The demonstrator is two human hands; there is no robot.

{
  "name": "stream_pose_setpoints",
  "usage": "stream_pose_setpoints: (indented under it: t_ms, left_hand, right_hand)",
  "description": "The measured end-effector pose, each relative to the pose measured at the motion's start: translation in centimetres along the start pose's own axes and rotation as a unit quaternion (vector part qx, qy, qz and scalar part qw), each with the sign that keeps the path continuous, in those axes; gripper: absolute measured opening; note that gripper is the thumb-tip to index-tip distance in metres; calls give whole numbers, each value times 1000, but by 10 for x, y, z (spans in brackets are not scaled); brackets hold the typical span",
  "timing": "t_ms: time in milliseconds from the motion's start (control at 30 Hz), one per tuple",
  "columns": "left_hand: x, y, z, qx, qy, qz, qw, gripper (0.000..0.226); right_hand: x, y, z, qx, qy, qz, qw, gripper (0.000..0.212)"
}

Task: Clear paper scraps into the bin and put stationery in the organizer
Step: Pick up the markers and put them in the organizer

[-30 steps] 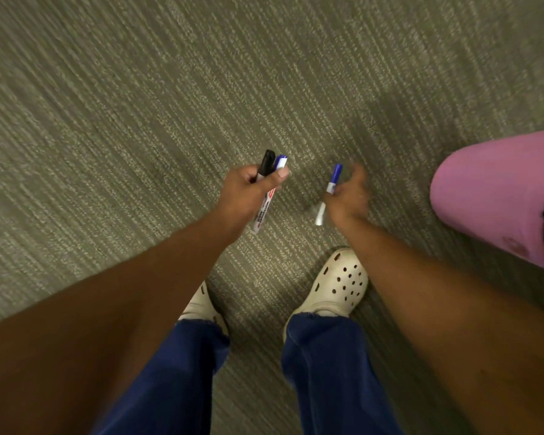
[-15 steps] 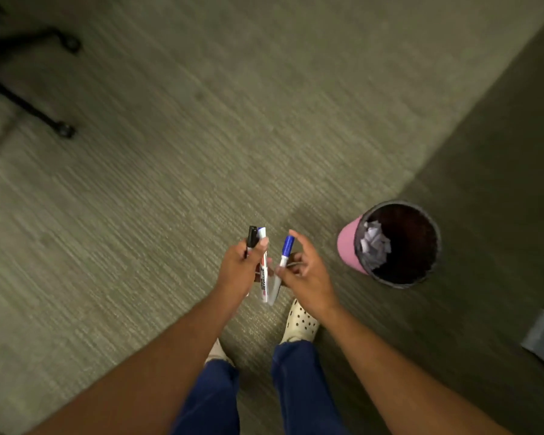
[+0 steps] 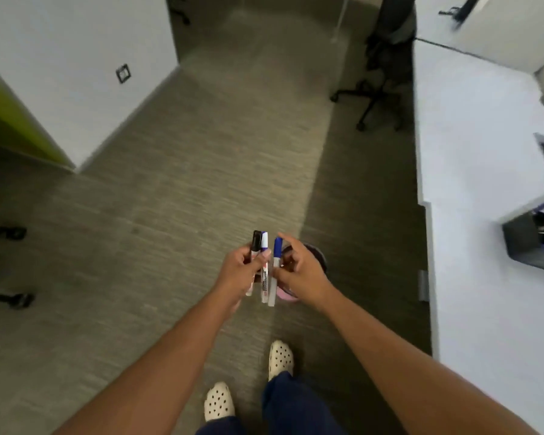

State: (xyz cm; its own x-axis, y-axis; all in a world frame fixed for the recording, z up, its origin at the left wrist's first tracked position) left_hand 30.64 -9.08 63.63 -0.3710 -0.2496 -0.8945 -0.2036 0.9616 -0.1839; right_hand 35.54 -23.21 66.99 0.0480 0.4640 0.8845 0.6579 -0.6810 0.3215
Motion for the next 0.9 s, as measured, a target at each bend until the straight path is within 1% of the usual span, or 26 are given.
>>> stream_pose_setpoints:
  t_ms: [67,167,300,433,533,767,900]
  left_hand:
    - [-30,-29,-7,26,-24,9,999,17]
    - [-57,-64,-6,51,-41,32,997,18]
    - [-84,-127,4,109,-55,57,991,17]
    - [-92,-200,20,154,-48,91,983,14]
    - [-89,-256,33,184,-40,110,976,9]
    - [-74,-389,58,244,-12,125,961,12]
    - [-68,-452,69,269,2,141,953,15]
  right_hand:
    - [18,28,-23,-41,15,-8,999,76]
    - [32,63,-43,-86,22,-12,996,75]
    - [31,121,-70,-152,38,-4,988,78]
    - [6,188,-102,-210,45,14,977,78]
    - [-18,239,-129,-250,44,13,967,72]
    - [-80,342,-186,-348,-1,63,935,56]
    - [-114,381,-213,-396,-30,83,914,53]
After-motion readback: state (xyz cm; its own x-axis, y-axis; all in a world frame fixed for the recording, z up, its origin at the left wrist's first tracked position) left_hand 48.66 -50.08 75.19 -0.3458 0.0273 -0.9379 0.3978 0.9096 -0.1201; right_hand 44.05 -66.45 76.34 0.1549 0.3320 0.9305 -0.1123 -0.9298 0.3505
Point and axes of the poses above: each hand's wrist, its own z-axis towards the middle knuckle, its own y-axis out of the back of the hand, x = y × z, the point moved 7 cm from there along z, towards the middle knuckle, and after that the axes turned 7 degrees about x, right-handed, at the moved point
